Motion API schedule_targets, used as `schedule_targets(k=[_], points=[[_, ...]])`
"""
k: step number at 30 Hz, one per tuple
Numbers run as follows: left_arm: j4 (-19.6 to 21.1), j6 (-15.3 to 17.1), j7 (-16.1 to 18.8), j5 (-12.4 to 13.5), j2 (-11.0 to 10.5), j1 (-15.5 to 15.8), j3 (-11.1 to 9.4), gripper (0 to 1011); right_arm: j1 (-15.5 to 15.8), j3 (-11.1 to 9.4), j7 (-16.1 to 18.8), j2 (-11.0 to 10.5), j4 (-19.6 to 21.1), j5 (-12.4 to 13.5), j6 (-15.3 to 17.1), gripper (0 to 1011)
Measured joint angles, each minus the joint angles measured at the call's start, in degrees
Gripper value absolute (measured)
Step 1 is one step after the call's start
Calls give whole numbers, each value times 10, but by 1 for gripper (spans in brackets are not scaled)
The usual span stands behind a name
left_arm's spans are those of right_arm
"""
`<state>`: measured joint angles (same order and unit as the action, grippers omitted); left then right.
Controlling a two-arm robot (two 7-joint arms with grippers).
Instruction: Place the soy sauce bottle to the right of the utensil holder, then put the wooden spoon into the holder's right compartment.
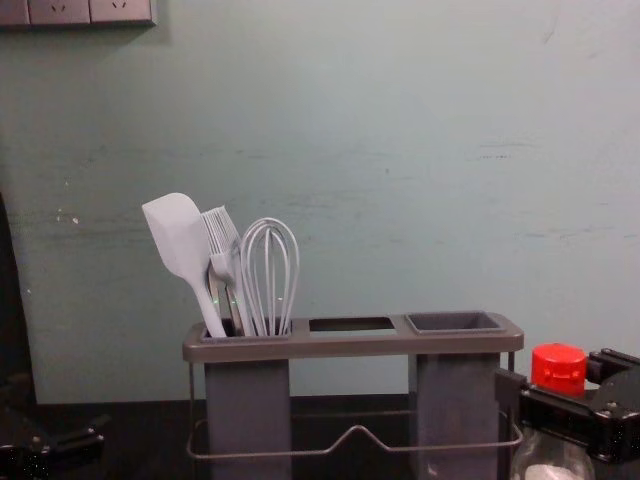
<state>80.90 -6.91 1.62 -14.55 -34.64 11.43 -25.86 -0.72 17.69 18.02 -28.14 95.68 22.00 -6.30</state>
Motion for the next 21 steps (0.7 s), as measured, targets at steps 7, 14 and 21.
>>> schedule_targets(k=[7, 14, 21], points=[[0, 0, 0, 0, 0, 0, 0, 1005, 10, -11, 5, 5, 9, -4, 1, 518], [0, 0, 0, 0, 0, 0, 0, 1005, 23, -24, 10, 10, 20, -8, 2, 393], [0, 0, 0, 0, 0, 0, 0, 1005, 33, -38, 17, 13, 33, -12, 8, 393]])
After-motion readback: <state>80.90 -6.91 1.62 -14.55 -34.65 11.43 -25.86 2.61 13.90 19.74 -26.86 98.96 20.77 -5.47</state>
